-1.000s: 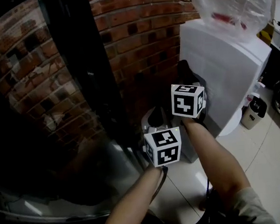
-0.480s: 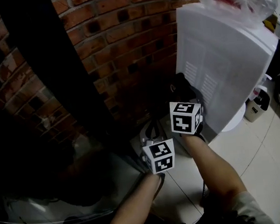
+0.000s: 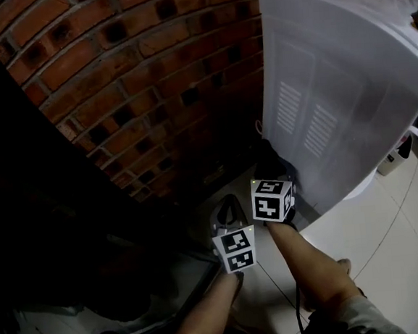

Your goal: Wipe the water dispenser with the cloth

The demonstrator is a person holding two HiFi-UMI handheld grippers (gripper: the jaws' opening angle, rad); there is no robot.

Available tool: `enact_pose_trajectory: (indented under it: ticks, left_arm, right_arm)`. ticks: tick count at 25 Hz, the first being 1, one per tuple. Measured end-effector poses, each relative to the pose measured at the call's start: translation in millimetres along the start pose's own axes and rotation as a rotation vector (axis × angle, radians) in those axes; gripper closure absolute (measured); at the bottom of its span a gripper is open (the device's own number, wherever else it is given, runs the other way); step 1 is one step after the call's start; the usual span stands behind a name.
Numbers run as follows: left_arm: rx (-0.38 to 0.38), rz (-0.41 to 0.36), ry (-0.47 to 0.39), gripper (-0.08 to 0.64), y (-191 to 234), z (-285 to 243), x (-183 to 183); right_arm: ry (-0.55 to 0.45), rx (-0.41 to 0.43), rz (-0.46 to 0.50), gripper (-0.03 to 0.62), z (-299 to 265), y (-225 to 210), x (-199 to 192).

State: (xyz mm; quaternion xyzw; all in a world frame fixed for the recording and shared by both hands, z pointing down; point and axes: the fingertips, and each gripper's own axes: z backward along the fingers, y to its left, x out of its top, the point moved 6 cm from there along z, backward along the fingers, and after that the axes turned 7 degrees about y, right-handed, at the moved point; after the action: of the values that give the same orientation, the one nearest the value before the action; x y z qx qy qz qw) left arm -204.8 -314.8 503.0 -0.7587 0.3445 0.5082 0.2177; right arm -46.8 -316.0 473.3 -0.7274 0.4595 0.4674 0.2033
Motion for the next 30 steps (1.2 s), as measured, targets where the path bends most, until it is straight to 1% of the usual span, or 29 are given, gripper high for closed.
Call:
enact_pose_trajectory:
  ticks: [3, 7, 11, 13, 18, 21, 24, 27, 30]
  left_arm:
    - [0.015, 0.002, 0.033, 0.560, 2, -11, -19]
    - [0.007, -0.002, 0.056, 0.560, 1, -25, -35]
    - [-0.006, -0.021, 0.095, 0.560, -2, -34, -56]
    - [-0.014, -0.019, 0.115, 0.560, -4, -37, -69]
    - [-0.009, -0.046, 0.186, 0.560, -2, -41, -102]
    - [-0.011, -0.055, 0.207, 0.560, -2, -39, -111]
    - [-0.011, -0.050, 0.213, 0.560, -3, -40, -113]
    - [-0.017, -0.047, 0.223, 0.560, -4, -39, -113]
    - [-0.021, -0.039, 0.219, 0.560, -3, -37, -110]
  right_arm:
    - [0.051, 0.010, 0.003, 0.522, -19, 5, -30]
    - [0.102, 0.031, 0.003, 0.522, -45, 12, -64]
    - [0.167, 0.056, -0.055, 0.522, -68, 17, -100]
    - [0.201, 0.058, -0.066, 0.522, -77, 18, -118]
    - [0.264, 0.077, -0.021, 0.522, -98, 25, -155]
    - [0.311, 0.084, -0.015, 0.522, -105, 26, -179]
    - [0.340, 0.085, -0.008, 0.522, -110, 25, -192]
    - [0.341, 0.097, -0.008, 0.522, -112, 25, -196]
    - [0.335, 0.125, -0.012, 0.522, -111, 25, -196]
